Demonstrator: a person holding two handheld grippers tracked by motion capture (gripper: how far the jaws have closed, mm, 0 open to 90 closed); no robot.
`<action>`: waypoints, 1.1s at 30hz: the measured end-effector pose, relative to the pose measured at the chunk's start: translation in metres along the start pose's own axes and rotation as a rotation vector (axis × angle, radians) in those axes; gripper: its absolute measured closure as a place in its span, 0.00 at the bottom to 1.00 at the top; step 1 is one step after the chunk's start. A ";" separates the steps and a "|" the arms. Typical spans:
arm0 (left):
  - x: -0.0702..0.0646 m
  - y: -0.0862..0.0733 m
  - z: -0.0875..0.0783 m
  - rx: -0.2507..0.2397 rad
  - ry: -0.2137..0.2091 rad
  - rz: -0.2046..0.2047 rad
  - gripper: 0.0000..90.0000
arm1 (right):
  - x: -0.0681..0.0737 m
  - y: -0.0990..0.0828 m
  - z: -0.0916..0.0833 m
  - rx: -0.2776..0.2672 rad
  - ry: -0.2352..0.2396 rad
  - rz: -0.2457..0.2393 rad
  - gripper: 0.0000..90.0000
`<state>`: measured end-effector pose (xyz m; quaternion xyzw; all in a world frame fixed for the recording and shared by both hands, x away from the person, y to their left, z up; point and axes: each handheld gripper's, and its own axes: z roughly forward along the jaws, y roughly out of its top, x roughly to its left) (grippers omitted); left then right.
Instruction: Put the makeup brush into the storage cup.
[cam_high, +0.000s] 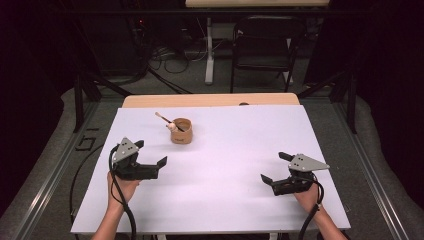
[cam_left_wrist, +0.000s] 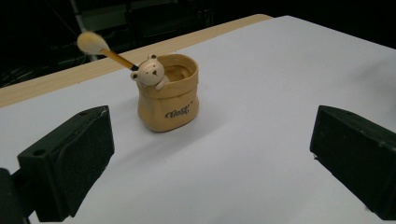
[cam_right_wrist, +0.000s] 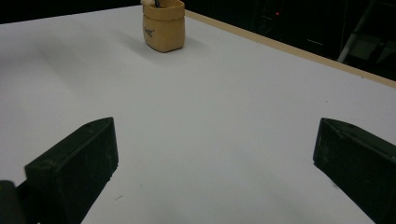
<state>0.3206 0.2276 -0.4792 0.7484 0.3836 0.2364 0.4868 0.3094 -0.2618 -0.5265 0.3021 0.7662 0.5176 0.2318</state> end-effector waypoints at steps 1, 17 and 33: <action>0.000 -0.003 -0.002 -0.007 0.003 -0.011 0.00 | 0.000 0.000 0.000 0.006 0.000 0.004 0.00; -0.010 -0.054 -0.006 -0.065 -0.004 -0.074 0.00 | 0.001 -0.001 0.000 0.005 0.009 0.004 0.00; -0.015 -0.065 0.008 -0.010 -0.038 -0.020 0.00 | 0.001 -0.004 0.005 0.017 0.032 0.006 0.00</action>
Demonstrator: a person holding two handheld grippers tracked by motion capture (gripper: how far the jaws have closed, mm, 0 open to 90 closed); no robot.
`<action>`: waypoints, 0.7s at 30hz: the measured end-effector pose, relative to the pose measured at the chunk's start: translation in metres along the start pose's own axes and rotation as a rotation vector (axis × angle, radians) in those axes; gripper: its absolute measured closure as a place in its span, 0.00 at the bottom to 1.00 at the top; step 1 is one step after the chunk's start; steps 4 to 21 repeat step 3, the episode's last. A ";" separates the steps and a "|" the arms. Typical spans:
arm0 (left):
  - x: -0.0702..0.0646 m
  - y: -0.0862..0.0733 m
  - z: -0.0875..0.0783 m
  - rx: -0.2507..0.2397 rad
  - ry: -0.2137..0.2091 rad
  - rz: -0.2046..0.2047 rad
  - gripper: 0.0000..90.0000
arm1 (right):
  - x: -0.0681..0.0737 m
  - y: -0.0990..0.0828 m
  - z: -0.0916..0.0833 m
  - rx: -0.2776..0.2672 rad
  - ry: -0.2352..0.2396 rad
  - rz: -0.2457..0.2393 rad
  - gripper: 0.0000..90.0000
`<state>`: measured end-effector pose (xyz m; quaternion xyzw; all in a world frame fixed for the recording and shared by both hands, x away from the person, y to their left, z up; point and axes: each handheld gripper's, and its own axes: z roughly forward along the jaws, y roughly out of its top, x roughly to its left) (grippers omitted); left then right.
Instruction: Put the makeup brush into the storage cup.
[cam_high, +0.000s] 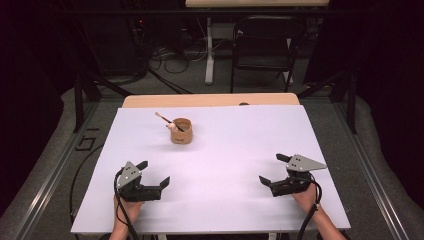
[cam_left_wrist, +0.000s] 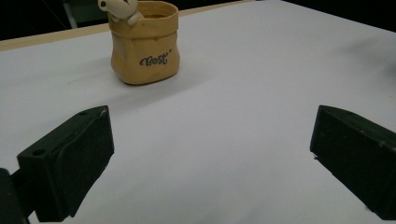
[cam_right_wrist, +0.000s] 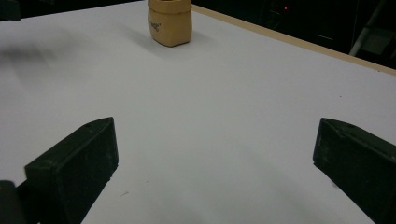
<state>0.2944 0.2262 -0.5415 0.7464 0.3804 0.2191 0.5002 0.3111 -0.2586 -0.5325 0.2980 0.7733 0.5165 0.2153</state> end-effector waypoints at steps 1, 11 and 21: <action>0.000 0.000 0.001 0.003 0.001 0.005 0.00 | 0.000 0.000 0.000 0.005 0.001 -0.008 0.00; 0.002 0.000 0.002 0.006 0.009 0.009 0.00 | 0.001 0.000 0.000 -0.001 0.004 -0.011 0.00; 0.002 0.000 0.002 0.006 0.009 0.009 0.00 | 0.001 0.000 0.000 -0.001 0.004 -0.011 0.00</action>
